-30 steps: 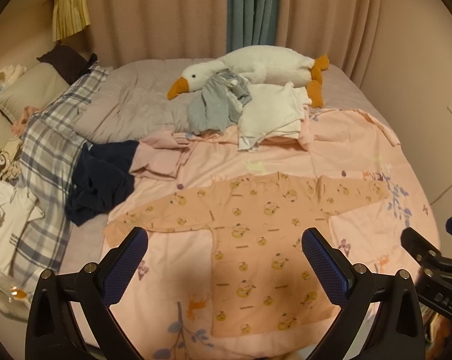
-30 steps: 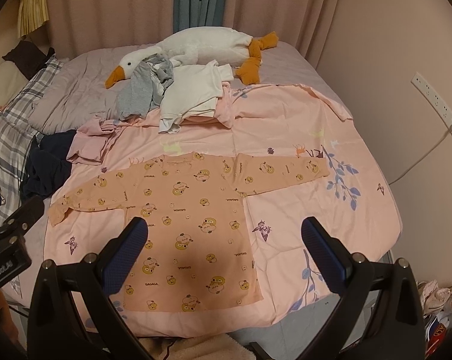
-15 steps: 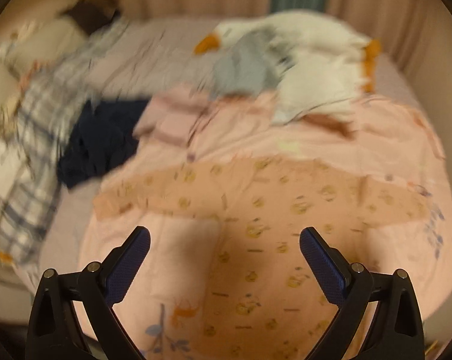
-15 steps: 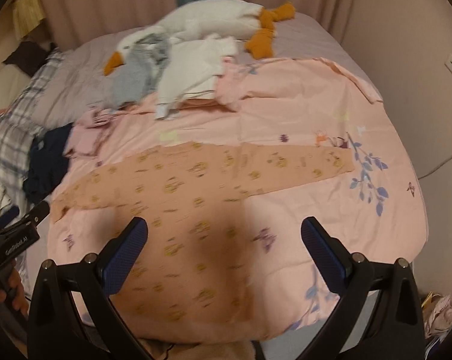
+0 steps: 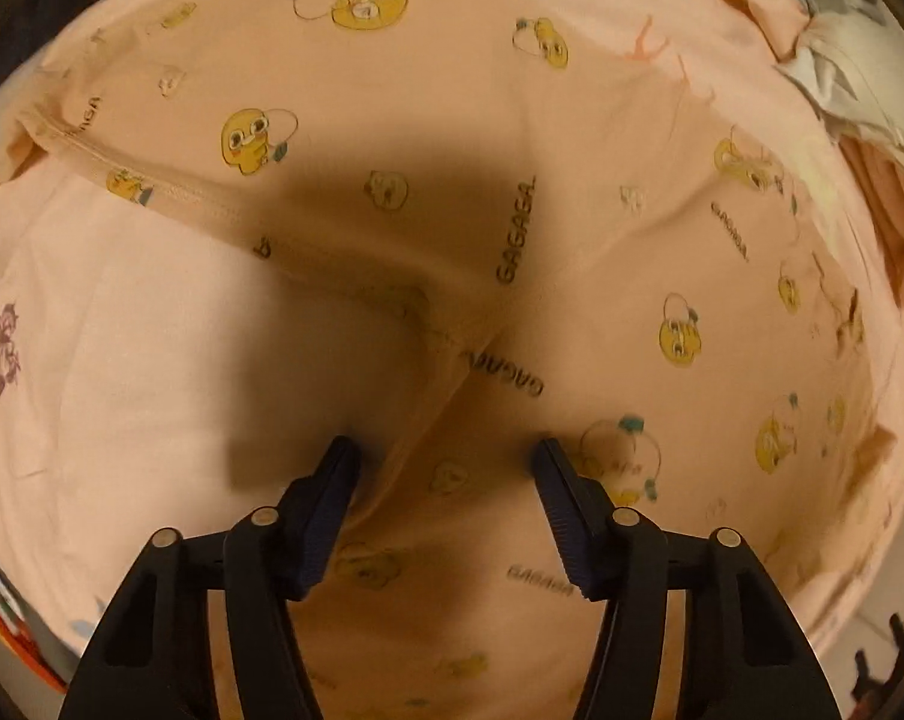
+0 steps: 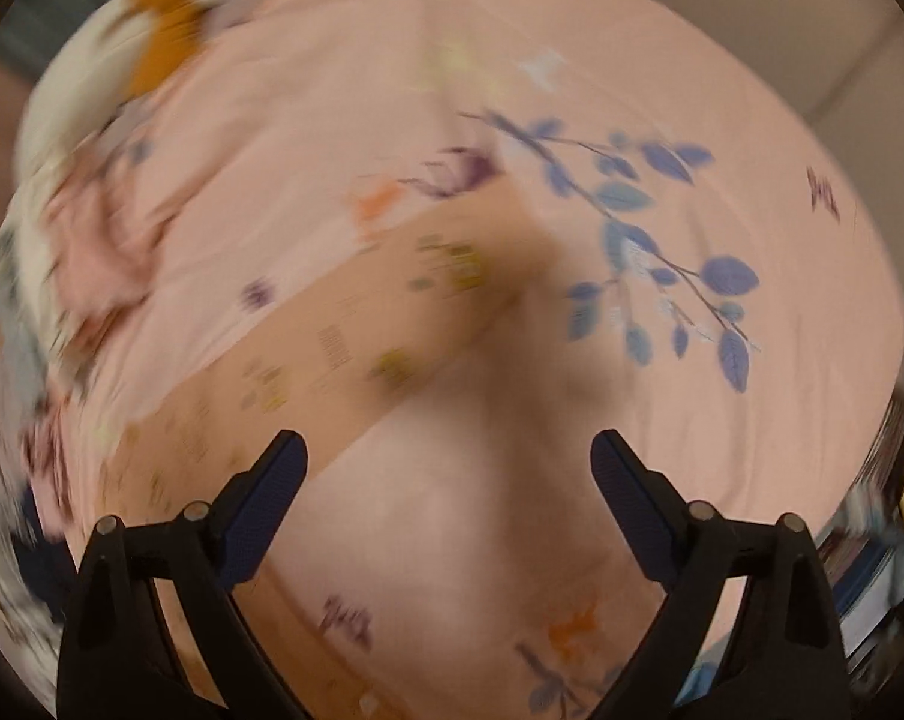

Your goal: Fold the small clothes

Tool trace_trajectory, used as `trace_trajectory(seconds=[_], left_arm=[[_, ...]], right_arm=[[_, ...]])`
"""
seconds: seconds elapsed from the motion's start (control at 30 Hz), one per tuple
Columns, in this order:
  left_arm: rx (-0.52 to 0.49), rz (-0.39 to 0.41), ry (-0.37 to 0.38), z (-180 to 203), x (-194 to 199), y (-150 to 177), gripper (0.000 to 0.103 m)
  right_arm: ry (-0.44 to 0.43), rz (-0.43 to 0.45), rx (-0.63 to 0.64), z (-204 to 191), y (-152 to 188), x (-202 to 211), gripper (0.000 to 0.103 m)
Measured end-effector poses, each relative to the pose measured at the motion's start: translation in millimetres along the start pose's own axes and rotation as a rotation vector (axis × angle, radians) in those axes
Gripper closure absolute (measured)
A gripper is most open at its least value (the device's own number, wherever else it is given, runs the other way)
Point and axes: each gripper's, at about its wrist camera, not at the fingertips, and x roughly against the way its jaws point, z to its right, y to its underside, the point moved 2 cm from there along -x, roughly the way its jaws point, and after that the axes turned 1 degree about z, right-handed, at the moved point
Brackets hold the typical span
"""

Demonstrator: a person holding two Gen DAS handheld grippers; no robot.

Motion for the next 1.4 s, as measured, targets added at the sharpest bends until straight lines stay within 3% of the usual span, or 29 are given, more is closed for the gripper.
trace_trajectory(seconds=[0.1,0.17,0.27,0.3,0.4,0.5,0.53,0.6,0.67,0.73,0.83,1.0,1.1,1.27,1.4], left_arm=[[0.048,-0.006,0.027,1,4,3,0.043],[0.025,-0.032,0.013,6,8,4,0.047],[-0.006,-0.048,0.004,14,15,10,0.069],[-0.005,-0.045,0.001,17,18,14,0.075],[0.027,-0.030,-0.035,16,14,22,0.079],[0.079,-0.029,-0.060,14,12,29,0.079],[0.084,-0.029,-0.069,16,14,30,0.079],[0.059,-0.027,-0.093,23,16,32,0.079],[0.024,-0.016,-0.110,31,19,30,0.079],[0.038,-0.012,-0.099,32,22,34,0.079],[0.052,-0.014,-0.085,26,28,25,0.082],[0.019,0.006,-0.084,31,25,25,0.084],[0.041,0.025,-0.072,17,19,18,0.086],[-0.084,0.081,-0.103,26,28,27,0.091],[-0.070,0.070,-0.029,19,40,29,0.092]], right_arm=[[-0.026,-0.017,-0.121,36,-19,-23,0.011],[-0.064,-0.019,-0.236,62,-31,-35,0.012],[-0.228,-0.027,-0.447,93,-43,-57,0.013],[-0.278,-0.055,-0.502,97,-44,-70,0.016],[-0.313,-0.127,-0.567,89,-44,-105,0.026],[-0.298,-0.094,-0.577,69,-48,-111,0.030],[-0.295,-0.066,-0.569,65,-50,-109,0.035],[-0.303,-0.031,-0.504,48,-60,-104,0.080],[-0.281,-0.047,-0.454,32,-67,-104,0.083],[-0.249,-0.057,-0.381,15,-75,-105,0.093],[-0.213,-0.048,-0.369,-2,-80,-95,0.095],[-0.283,-0.001,-0.273,-49,-79,-52,0.095],[-0.390,0.044,-0.229,-82,-71,-23,0.095],[-0.523,0.045,-0.026,-180,-28,20,0.095],[-0.652,-0.010,0.127,-276,28,34,0.095]])
